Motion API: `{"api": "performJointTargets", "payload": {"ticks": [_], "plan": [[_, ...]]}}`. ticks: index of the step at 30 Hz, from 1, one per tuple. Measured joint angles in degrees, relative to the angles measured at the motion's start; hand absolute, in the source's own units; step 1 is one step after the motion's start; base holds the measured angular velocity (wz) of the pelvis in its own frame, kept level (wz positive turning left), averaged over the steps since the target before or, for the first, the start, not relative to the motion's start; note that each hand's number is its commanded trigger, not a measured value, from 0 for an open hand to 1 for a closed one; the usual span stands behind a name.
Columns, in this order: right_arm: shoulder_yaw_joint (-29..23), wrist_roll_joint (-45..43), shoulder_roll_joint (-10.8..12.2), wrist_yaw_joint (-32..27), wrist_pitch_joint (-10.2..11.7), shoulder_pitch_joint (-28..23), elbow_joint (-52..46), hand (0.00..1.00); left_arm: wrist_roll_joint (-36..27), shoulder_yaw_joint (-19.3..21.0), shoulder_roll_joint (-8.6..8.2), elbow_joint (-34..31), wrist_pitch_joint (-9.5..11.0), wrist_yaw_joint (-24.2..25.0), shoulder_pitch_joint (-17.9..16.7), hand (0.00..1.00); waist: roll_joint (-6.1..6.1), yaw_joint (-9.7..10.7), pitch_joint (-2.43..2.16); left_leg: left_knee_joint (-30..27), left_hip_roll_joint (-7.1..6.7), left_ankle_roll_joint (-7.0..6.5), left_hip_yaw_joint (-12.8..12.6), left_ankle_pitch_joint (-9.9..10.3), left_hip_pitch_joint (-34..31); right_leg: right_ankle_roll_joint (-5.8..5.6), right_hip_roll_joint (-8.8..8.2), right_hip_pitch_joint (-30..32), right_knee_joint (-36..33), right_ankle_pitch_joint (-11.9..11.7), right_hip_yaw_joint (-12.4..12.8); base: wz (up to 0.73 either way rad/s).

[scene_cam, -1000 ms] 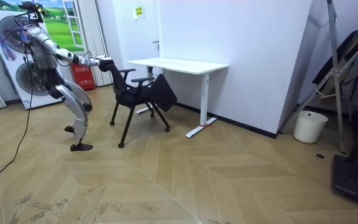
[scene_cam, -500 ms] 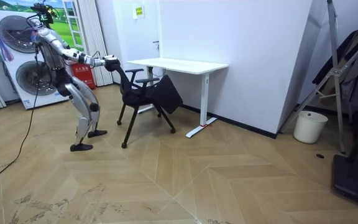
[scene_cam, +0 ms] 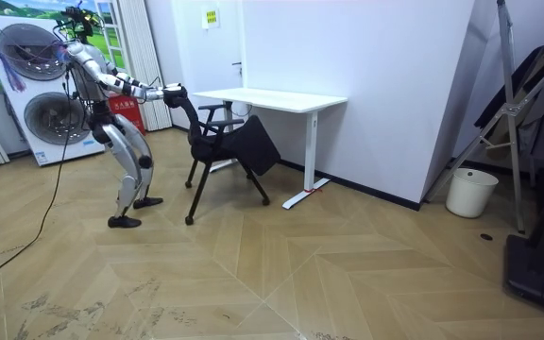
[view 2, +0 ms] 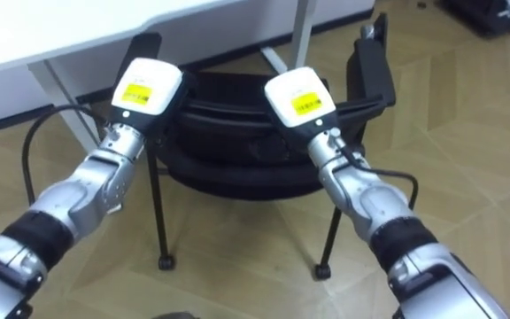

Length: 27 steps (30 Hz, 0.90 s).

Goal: Push chair

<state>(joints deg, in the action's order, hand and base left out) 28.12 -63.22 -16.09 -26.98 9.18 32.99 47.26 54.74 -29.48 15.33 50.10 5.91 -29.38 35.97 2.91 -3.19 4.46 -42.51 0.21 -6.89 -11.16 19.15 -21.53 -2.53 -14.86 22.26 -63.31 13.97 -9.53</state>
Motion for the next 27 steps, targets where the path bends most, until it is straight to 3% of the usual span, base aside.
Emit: {"api": "performJointTargets", "payload": {"ticks": [2,3,4,5,6,7,8,9,10,11,13,14,15,23,25,27], "plan": [[0.1,0.0,0.0,-0.7,-0.1,-0.1,0.2,1.0,-0.1,0.0,-0.11,0.7,0.5,-0.2,0.4,1.0,-0.93,0.5,0.48,-0.5,-0.38,-0.02,2.7,0.4,0.1,0.59,0.74,1.0,-1.8,-3.4,0.0,0.14],[0.3,0.0,0.1,-1.0,-0.4,-0.3,0.2,1.0,-0.1,-0.3,-0.3,0.8,0.6,-0.4,0.4,1.0,-1.69,0.8,0.68,-0.3,-1.02,-0.02,5.3,0.4,0.0,0.3,2.18,1.2,-1.3,-3.4,0.2,0.12],[0.4,0.0,0.2,-1.2,-0.6,-0.3,0.1,1.0,-0.1,-0.4,-0.2,0.8,0.6,-0.5,0.4,1.0,-1.91,0.8,0.62,-0.2,-1.01,-0.02,6.2,0.4,0.0,0.02,3.12,1.7,-0.6,-2.8,0.4,-0.04],[0.6,-0.1,0.4,-1.3,-0.9,-0.4,0.0,1.0,-0.1,-0.4,0.05,0.6,0.7,-0.5,0.3,1.0,-2.5,0.5,0.62,-0.1,-1.17,0.15,8.4,0.3,-0.1,-0.36,5.23,2.6,1.6,-0.9,0.1,0.0],[0.8,-0.1,0.9,-1.4,-1.3,-0.5,0.0,1.0,-0.1,-0.5,0.38,0.7,0.7,-0.5,0.3,1.0,-2.59,1.0,0.53,0.6,-2.34,0.72,11.4,-0.1,-0.1,-0.26,6.51,3.3,5.5,0.0,-0.9,0.14],[0.8,-0.1,1.2,-1.6,-1.5,-0.5,0.2,1.0,-0.2,-0.5,0.56,0.8,0.8,-0.6,0.3,1.0,-2.53,1.3,0.5,0.9,-3.24,1.07,13.1,-0.3,-0.1,-0.2,7.15,3.3,8.5,0.3,-1.1,0.55],[0.8,-0.1,1.7,-1.7,-1.7,-0.6,0.2,1.0,-0.2,-0.8,0.76,1.0,0.7,-0.8,0.4,1.0,-2.09,2.5,0.24,1.3,-4.79,1.64,16.5,-1.1,-0.2,0.19,8.34,3.2,15.0,0.5,-1.4,0.79],[0.8,0.0,2.2,-1.7,-1.8,-0.6,0.4,1.0,-0.5,-1.3,1.18,1.0,0.7,-0.8,0.5,1.0,-1.22,3.7,-0.13,1.3,-6.37,2.32,19.4,-1.5,-0.4,0.52,9.33,3.1,20.8,0.3,-0.7,0.85],[0.7,0.0,2.4,-1.7,-1.8,-0.6,0.7,1.0,-0.5,-1.4,1.26,1.1,0.6,-0.9,0.5,1.0,-0.76,4.3,-0.22,1.3,-7.03,2.57,20.4,-1.6,-0.4,0.77,9.87,2.9,23.3,0.1,0.2,0.87],[0.8,0.2,2.6,-1.8,-1.8,-0.6,0.9,1.0,-0.7,-1.7,1.23,1.1,0.4,-0.8,0.7,1.0,0.32,5.2,-0.66,0.9,-8.13,3.31,22.2,-1.6,-0.8,1.72,10.47,2.2,25.7,-0.4,1.5,0.81],[0.7,0.2,2.4,-1.7,-2.0,-0.5,0.9,1.0,-0.7,-1.8,0.8,1.7,0.1,-0.8,1.0,1.0,0.45,5.8,-0.68,0.5,-7.28,4.35,21.9,-1.6,-1.0,3.13,10.4,1.6,25.5,-0.3,-0.5,0.55],[0.7,0.2,2.2,-1.6,-2.0,-0.3,0.9,1.0,-0.7,-1.7,0.53,1.7,-0.1,-0.9,1.0,1.0,0.47,5.4,-0.66,0.6,-5.45,5.27,20.0,-1.1,-1.1,4.21,9.31,1.3,25.3,-0.7,-3.0,0.15],[0.8,0.2,2.2,-1.6,-2.0,-0.1,0.7,1.0,-0.7,-1.6,0.09,1.8,-0.6,-1.0,1.2,1.0,0.49,4.9,-0.65,0.9,-4.57,5.86,19.3,-0.9,-1.1,5.16,8.89,1.1,25.1,-0.9,-4.3,0.09],[1.1,0.0,2.0,-0.3,-2.8,2.5,-0.2,1.0,0.1,0.6,-1.2,2.1,-2.2,-2.7,1.9,1.0,1.21,4.4,-0.33,5.5,-1.65,10.12,19.2,-3.7,-1.1,9.42,7.26,0.5,25.2,1.2,-11.6,0.27],[1.0,0.2,2.0,-0.3,-3.4,2.8,-0.2,1.0,0.1,0.5,-1.72,2.4,-3.2,-2.6,2.7,1.0,1.62,5.3,-0.13,3.9,-0.38,10.27,16.8,-4.7,-2.1,10.75,5.15,-0.6,24.3,3.4,-16.8,0.77],[1.2,0.8,2.0,-0.1,-3.8,2.8,-0.4,1.0,0.1,0.0,-1.68,2.5,-3.5,-2.7,3.1,1.0,2.14,5.9,0.21,-2.3,3.53,9.81,10.4,-4.9,-4.0,11.74,4.35,-2.6,23.1,6.2,-21.5,0.8]]}}
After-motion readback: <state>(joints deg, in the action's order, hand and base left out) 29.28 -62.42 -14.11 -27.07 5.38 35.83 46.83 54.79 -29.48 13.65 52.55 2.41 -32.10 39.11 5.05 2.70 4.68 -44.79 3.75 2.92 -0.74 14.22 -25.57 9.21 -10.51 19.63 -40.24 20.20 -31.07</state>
